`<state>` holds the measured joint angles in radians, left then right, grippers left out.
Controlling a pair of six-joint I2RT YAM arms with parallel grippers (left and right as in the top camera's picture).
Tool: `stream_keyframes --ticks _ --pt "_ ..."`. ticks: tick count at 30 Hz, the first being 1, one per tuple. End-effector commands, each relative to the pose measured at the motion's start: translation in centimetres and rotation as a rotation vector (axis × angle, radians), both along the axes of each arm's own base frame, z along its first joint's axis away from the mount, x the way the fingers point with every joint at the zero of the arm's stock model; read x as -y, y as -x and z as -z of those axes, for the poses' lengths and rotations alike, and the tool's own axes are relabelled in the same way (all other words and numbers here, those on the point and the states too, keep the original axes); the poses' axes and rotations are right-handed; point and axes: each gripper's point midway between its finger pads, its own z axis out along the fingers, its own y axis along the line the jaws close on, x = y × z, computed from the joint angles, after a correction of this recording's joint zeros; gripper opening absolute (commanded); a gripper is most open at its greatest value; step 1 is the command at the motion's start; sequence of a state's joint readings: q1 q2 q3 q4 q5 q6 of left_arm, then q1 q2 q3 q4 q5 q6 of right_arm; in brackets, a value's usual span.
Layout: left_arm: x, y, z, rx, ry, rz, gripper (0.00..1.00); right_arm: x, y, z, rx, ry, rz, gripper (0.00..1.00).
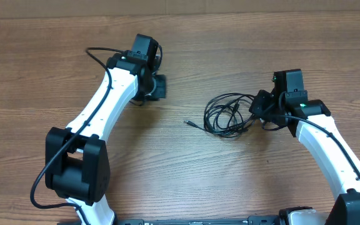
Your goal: Untangle cables
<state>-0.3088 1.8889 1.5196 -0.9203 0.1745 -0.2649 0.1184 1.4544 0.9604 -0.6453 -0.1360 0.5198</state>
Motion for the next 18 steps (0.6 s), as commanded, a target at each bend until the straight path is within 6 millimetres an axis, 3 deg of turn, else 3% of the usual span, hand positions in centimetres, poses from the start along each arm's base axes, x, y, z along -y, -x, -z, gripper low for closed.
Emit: stream_keyframes --ticks 1,3,5,7,10,16,18 --pt "7.7 2.6 -3.2 -0.024 0.352 0.264 0.32 -2.9 0.3 -0.7 -0.006 -0.138 -0.092 0.04" --pt "8.4 2.7 -3.1 -0.009 0.336 0.282 0.52 -2.6 0.6 -0.5 -0.019 -0.124 -0.084 0.07" --pt "8.3 2.6 -2.6 -0.003 0.286 0.259 0.63 -1.3 0.9 0.1 -0.041 -0.056 -0.045 0.16" --pt "8.1 2.4 -2.1 -0.005 0.242 0.220 0.64 1.3 1.5 1.0 -0.083 0.056 0.065 0.25" --pt "9.0 2.7 -1.7 -0.018 0.238 0.215 0.64 4.2 2.3 1.4 -0.117 0.193 0.170 0.28" --pt "11.9 4.3 0.1 -0.065 0.234 0.248 0.61 5.0 3.5 1.8 -0.160 0.239 0.179 0.50" --pt "12.6 4.8 0.9 -0.094 0.229 0.235 0.58 5.1 3.8 1.9 -0.172 0.251 0.174 0.53"
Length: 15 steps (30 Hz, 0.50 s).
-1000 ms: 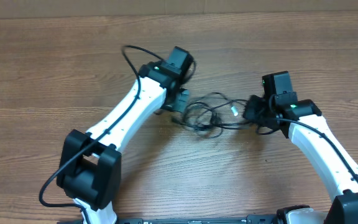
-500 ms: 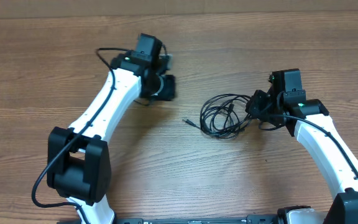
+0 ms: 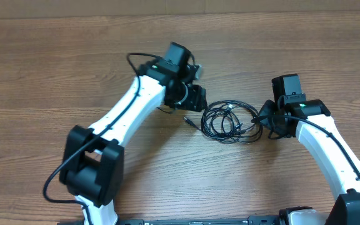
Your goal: Untangle cables
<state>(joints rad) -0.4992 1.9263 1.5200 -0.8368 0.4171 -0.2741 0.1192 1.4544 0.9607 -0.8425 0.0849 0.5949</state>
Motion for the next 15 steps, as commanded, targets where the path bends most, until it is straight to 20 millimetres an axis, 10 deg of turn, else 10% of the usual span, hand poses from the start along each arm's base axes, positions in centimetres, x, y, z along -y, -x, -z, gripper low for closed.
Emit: stream_keyframes --ticks 1,15 --pt "1.5 0.8 1.8 -0.069 -0.016 -0.031 0.56 1.0 -0.1 -0.1 0.000 0.060 0.016 0.57" --pt "2.9 2.2 6.8 -0.293 -0.075 -0.267 0.42 0.6 -2.0 -3.3 0.053 0.077 -0.087 0.71"
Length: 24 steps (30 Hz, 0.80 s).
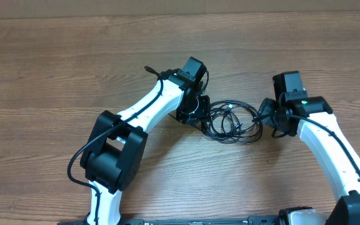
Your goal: Untangle cables
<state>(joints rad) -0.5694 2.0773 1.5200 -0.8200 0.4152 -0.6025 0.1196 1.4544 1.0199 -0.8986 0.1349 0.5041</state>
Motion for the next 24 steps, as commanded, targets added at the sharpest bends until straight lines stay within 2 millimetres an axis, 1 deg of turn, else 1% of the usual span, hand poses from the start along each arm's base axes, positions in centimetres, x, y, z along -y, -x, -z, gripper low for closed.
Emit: stream_keyframes --ticks 1,3,6,9,10,11,12,13,14,15,17,18,20,21,22,24 --pt "0.9 0.1 0.9 -0.021 -0.016 -0.045 0.41 -0.3 -1.7 -2.1 0.055 -0.004 -0.018 0.71" --pt "0.7 0.1 1.8 -0.014 -0.064 -0.063 0.42 -0.4 -1.9 -2.8 0.063 -0.008 -0.019 0.71" --pt "0.4 0.2 2.8 0.001 -0.123 -0.072 0.45 -0.5 -2.1 -3.4 0.065 -0.011 -0.020 0.71" --pt "0.4 0.0 3.3 0.022 -0.153 -0.083 0.44 -0.5 -2.2 -3.8 0.069 -0.011 -0.020 0.72" --pt "0.6 -0.2 3.4 0.032 -0.150 -0.081 0.42 -0.5 -2.2 -3.8 0.069 -0.012 -0.020 0.72" --pt "0.8 -0.4 3.4 0.042 -0.144 -0.081 0.38 -0.5 -2.2 -3.8 0.068 -0.012 -0.020 0.72" --pt "1.0 -0.7 3.3 0.055 -0.138 -0.080 0.29 -0.6 -2.1 -3.8 0.068 -0.016 -0.021 0.72" --pt "1.0 -0.9 3.3 0.069 -0.134 -0.075 0.16 -0.8 -2.1 -3.8 0.068 -0.026 -0.025 0.72" --pt "1.1 -1.2 3.3 0.083 -0.135 -0.070 0.08 -1.0 -2.2 -3.8 0.067 -0.037 -0.029 0.72" --pt "1.0 -1.4 3.3 0.098 -0.140 -0.063 0.04 -1.2 -2.2 -3.8 0.068 -0.049 -0.033 0.72" --pt "0.4 -1.9 3.2 0.121 -0.154 -0.052 0.04 -1.5 -2.1 -3.7 0.066 -0.067 -0.039 0.72" --pt "0.2 -2.2 2.9 0.135 -0.152 -0.031 0.04 -1.6 -2.1 -3.7 0.065 -0.075 -0.042 0.73" --pt "-0.4 -2.8 1.9 0.161 -0.149 -0.002 0.04 -2.3 -2.1 -3.7 0.061 -0.109 -0.054 0.80" --pt "-0.6 -3.3 1.0 0.180 -0.141 0.013 0.04 -2.7 -2.0 -3.7 0.060 -0.133 -0.063 0.84" --pt "-0.7 -3.8 -0.1 0.206 -0.128 0.034 0.04 -3.3 -2.0 -3.7 0.058 -0.162 -0.091 0.84" --pt "-0.1 -4.4 -2.6 0.265 -0.069 0.105 0.04 -5.2 -2.0 -3.9 0.060 -0.232 -0.205 0.84"
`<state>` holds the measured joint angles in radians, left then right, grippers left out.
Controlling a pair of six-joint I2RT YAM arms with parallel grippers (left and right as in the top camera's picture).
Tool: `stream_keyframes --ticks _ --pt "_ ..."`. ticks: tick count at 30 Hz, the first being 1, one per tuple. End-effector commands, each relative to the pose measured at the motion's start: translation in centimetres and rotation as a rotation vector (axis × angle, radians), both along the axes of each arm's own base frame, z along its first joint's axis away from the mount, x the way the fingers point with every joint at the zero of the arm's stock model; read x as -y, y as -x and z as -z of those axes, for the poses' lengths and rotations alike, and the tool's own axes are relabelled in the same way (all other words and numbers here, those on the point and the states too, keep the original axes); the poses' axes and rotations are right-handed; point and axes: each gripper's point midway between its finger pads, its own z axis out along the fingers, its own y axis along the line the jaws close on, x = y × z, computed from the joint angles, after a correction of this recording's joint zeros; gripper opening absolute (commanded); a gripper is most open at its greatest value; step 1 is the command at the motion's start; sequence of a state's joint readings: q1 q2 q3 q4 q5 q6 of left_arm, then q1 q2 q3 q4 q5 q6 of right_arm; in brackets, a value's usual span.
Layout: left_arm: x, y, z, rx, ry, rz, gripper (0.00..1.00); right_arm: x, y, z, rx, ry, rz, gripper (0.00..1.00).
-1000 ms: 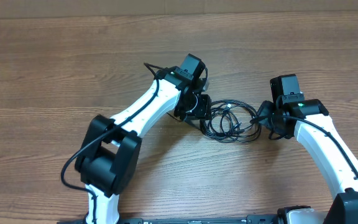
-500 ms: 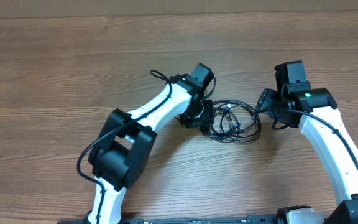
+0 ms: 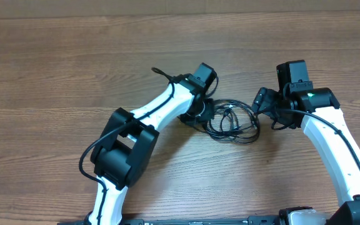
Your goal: Untangle cables
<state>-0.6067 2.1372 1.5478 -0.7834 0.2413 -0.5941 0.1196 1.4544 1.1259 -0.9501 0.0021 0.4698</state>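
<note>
A black cable lies in a loose tangled coil on the wooden table, right of centre. My left gripper sits low over the coil's left edge and hides that part of it. On the right, my right gripper hangs by the coil's upper right rim, its fingers pointing left toward the loops. The overhead view does not show how either pair of jaws stands, nor whether a strand is held.
The left arm stretches diagonally across the middle of the table. The right arm comes up along the right side. A cardboard-coloured strip borders the table's far edge.
My left gripper has shifted slightly right, further onto the coil's left edge. My right gripper has moved up and a little left, from beside the coil's right side to its upper right rim.
My left gripper began far left of the coil, then stood just left of it near the loose plug end, then reached its left edge. My right gripper stayed by the coil's right side; the coil shifted slightly down and rounder early on.
</note>
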Motion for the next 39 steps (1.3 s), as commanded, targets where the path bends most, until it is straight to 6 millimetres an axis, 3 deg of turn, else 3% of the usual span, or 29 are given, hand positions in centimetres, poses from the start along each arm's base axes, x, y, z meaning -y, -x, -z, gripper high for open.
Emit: stream_keyframes --ticks 1,4,9,17,24,28,32,39 --pt "0.9 -2.9 -6.8 0.188 0.119 0.170 0.04 -3.7 -0.5 -1.0 0.028 -0.149 -0.185 0.85" --pt "2.4 -2.5 -11.4 0.274 0.246 0.314 0.04 -5.4 -0.2 -0.8 0.017 -0.228 -0.290 0.85" --pt "2.2 -1.8 -14.7 0.325 0.275 0.329 0.04 -7.1 -0.1 -0.7 0.025 -0.297 -0.402 0.85" --pt "2.6 -1.0 -15.2 0.301 0.314 0.343 0.04 -7.5 -0.7 -0.3 0.038 -0.314 -0.420 0.79" --pt "3.0 -1.4 -15.5 0.312 0.332 0.326 0.04 -7.5 0.9 2.1 -0.037 -0.320 -0.413 0.77" --pt "2.7 -1.7 -15.3 0.322 0.308 0.317 0.04 -8.1 2.0 3.7 -0.069 -0.322 -0.430 0.70" --pt "1.9 -2.3 -14.9 0.341 0.250 0.298 0.04 -8.6 2.5 4.1 -0.078 -0.321 -0.450 0.54" --pt "0.7 -2.8 -14.6 0.336 0.224 0.271 0.04 -8.8 3.6 6.1 -0.102 -0.285 -0.463 0.47"
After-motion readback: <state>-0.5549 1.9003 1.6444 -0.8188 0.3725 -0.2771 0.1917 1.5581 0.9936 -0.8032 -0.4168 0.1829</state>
